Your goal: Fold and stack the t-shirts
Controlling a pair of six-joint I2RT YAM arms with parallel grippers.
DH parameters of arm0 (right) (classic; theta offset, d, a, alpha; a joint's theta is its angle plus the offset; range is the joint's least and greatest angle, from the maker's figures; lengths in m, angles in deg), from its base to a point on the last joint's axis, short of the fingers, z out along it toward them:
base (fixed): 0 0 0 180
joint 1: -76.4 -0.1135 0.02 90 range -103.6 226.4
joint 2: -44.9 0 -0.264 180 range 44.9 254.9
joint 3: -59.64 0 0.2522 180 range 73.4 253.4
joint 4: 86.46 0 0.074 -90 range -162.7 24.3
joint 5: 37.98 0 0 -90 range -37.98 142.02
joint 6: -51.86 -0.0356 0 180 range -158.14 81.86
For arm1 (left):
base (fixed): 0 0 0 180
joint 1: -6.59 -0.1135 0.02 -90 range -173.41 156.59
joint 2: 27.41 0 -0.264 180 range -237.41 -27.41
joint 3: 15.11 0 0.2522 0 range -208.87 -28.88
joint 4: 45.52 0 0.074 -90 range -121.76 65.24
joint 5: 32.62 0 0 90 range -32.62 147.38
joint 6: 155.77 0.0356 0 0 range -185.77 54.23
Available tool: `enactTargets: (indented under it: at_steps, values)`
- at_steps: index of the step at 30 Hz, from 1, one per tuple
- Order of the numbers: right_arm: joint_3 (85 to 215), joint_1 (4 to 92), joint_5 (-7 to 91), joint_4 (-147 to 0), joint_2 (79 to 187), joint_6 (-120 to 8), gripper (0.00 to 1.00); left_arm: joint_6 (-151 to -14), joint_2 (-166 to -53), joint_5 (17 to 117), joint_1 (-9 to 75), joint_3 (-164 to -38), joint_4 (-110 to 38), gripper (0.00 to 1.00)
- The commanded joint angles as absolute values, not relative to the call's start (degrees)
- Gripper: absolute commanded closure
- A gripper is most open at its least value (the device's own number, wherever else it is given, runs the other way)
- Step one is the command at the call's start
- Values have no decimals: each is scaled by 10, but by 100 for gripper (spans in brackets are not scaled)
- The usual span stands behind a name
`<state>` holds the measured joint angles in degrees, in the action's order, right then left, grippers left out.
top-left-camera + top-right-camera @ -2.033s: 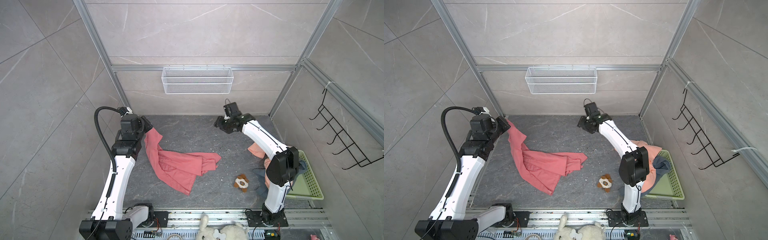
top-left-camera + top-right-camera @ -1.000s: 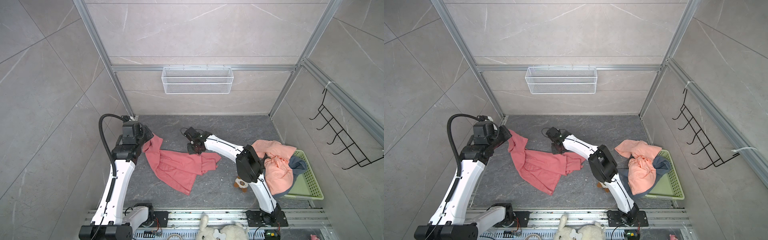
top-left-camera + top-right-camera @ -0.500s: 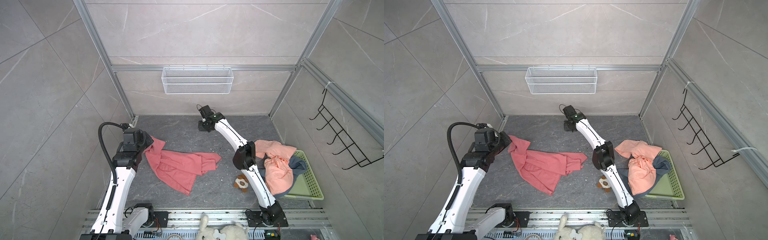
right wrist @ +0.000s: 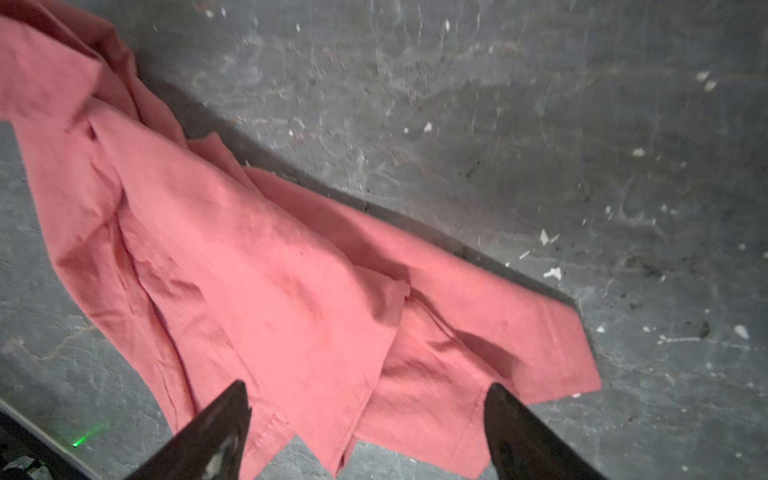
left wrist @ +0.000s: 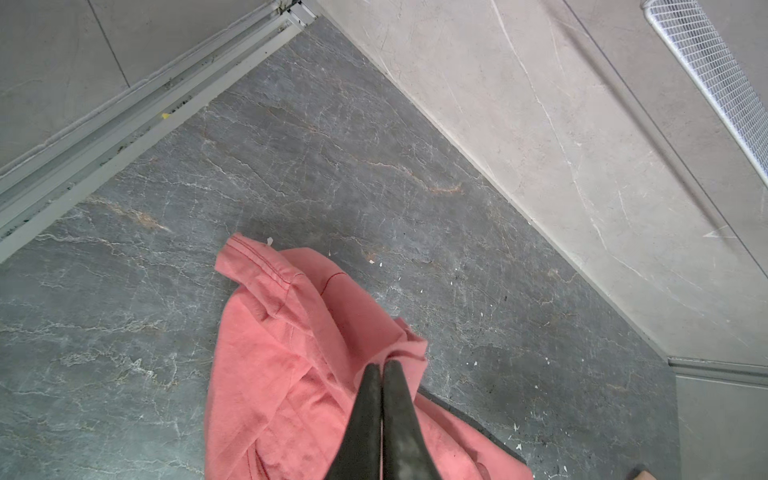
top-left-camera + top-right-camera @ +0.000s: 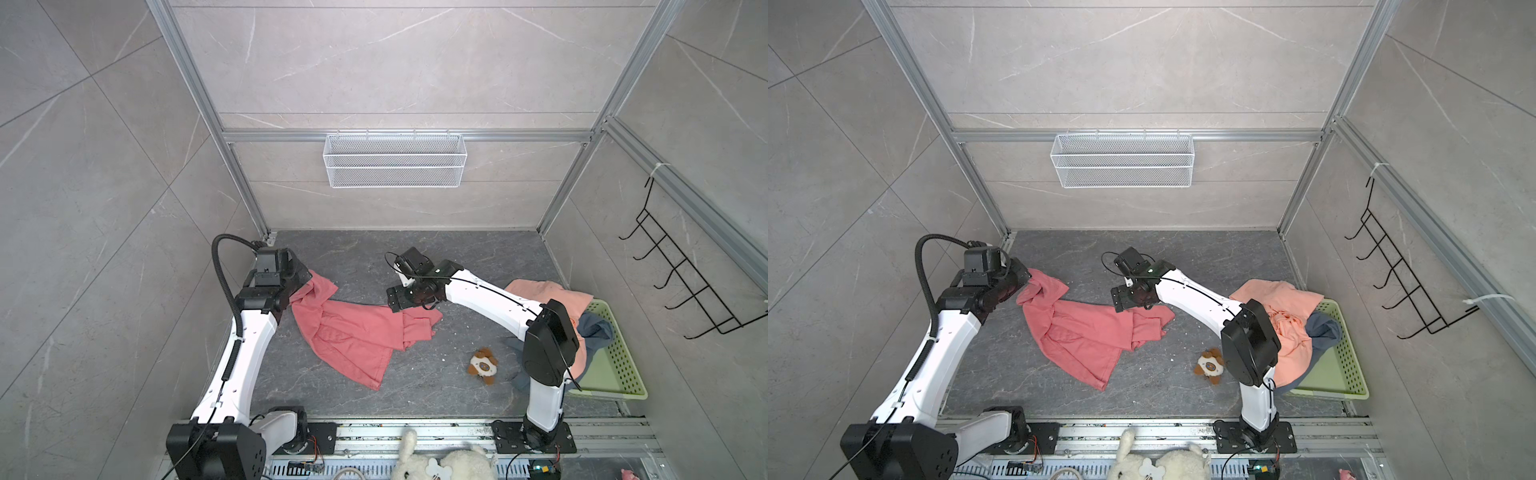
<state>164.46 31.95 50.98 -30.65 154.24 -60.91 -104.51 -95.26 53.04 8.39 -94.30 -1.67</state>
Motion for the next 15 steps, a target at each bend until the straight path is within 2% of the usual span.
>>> enactTargets:
  at_steps: [1,5,7,9,11,12,15]
  values:
    - [1589,300,525,-330,1544,-624,12,-1022,-964,544,80,-981,-19,100]
    - [1553,290,535,-375,1559,-635,16,-1018,-976,548,80,-991,-19,100]
    - [1552,289,537,-394,1581,-637,23,-1017,-980,554,80,-993,-21,100]
    - [1576,289,556,-386,1616,-639,40,-1017,-982,556,81,-995,-20,100]
    - [1613,287,618,-360,1652,-661,68,-1016,-977,554,81,-995,-14,100]
    - [1623,288,643,-358,1668,-670,74,-1014,-972,549,80,-993,-11,100]
    - [1668,294,678,-359,1721,-672,82,-1008,-948,523,80,-980,4,100]
